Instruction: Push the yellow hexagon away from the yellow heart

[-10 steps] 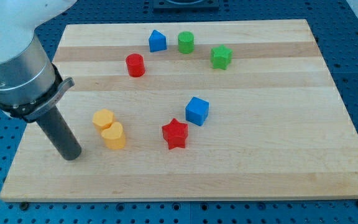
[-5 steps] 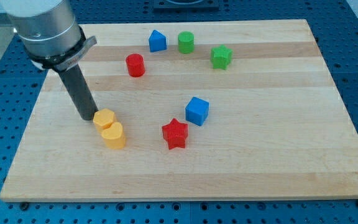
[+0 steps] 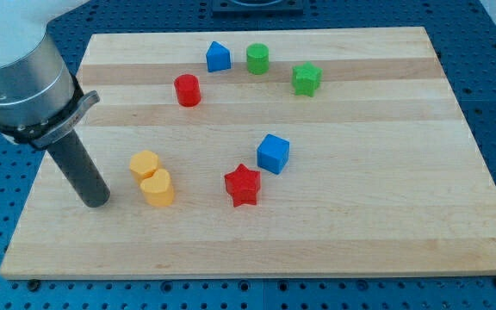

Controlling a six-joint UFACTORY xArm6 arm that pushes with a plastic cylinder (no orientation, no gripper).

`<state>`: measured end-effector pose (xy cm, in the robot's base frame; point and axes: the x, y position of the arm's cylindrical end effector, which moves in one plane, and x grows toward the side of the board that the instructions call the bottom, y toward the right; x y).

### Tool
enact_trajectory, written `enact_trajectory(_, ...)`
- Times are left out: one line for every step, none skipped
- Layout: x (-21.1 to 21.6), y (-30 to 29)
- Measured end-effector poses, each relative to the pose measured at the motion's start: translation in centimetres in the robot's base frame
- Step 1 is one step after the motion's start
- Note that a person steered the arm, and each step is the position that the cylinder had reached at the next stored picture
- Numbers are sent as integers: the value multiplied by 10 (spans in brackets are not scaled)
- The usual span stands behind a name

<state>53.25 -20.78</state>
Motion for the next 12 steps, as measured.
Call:
enact_trajectory(0,3)
enact_trajectory(-2,10)
enact_trajectory(-9,15)
enact_trajectory(-11,22)
enact_trajectory(-11,36)
enact_trajectory(-11,52)
enact_trajectory(-21,61)
enact_trajectory(-38,66)
enact_trajectory(-58,69)
enact_trajectory(-73,72)
enact_trajectory(-80,74)
enact_trajectory(-75,73)
